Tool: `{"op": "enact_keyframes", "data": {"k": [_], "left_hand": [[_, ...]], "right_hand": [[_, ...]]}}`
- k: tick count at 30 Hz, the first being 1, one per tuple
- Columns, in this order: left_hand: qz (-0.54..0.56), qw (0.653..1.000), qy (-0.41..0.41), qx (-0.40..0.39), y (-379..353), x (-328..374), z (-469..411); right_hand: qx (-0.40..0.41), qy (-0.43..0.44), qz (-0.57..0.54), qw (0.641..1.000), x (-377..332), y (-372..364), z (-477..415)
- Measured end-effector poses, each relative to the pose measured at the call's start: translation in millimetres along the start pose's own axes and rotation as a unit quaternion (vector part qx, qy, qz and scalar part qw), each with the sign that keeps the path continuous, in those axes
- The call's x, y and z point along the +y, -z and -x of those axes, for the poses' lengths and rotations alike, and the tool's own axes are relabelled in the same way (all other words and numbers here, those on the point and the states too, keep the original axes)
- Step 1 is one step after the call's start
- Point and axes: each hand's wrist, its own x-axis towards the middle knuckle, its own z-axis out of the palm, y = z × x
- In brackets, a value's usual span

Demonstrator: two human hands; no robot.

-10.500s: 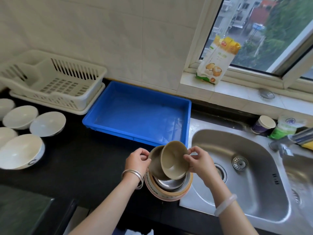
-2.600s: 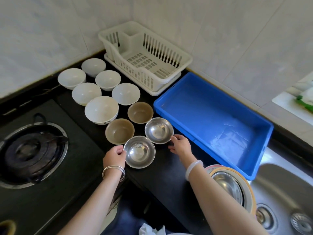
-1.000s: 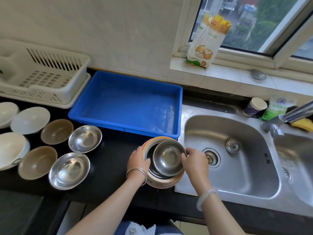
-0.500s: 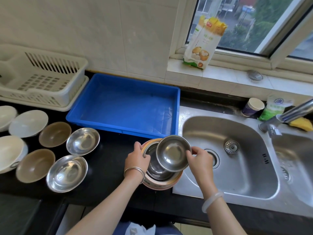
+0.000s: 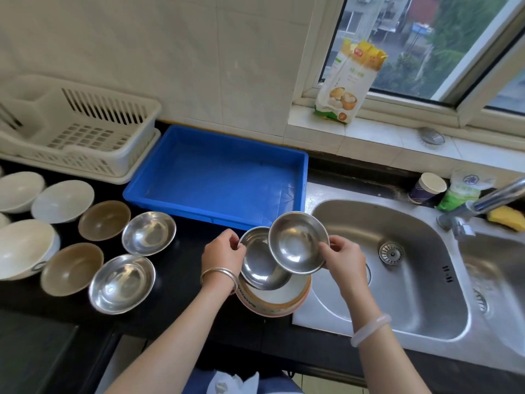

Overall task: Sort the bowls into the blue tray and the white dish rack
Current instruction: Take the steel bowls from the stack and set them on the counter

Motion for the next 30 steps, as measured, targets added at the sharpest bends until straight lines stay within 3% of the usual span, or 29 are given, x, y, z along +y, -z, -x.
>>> {"op": "enact_keyframes", "data": {"k": [9,19,30], "left_hand": [[0.095,0.991,0.082,0.040,57,-48,7],[0.147,0.966,0.199,0.073,71,-122,41],[0.161,0.944,0.273,0.089,56,-154,47]], "right_hand": [[-0.098,0.002,-0.048,0.994,-48,-46,-7],[-0.212,0.029,0.136,0.967,-64,-161,-16],[-0.223,0.022,0.271,0.936,-60,-212,-19]]}}
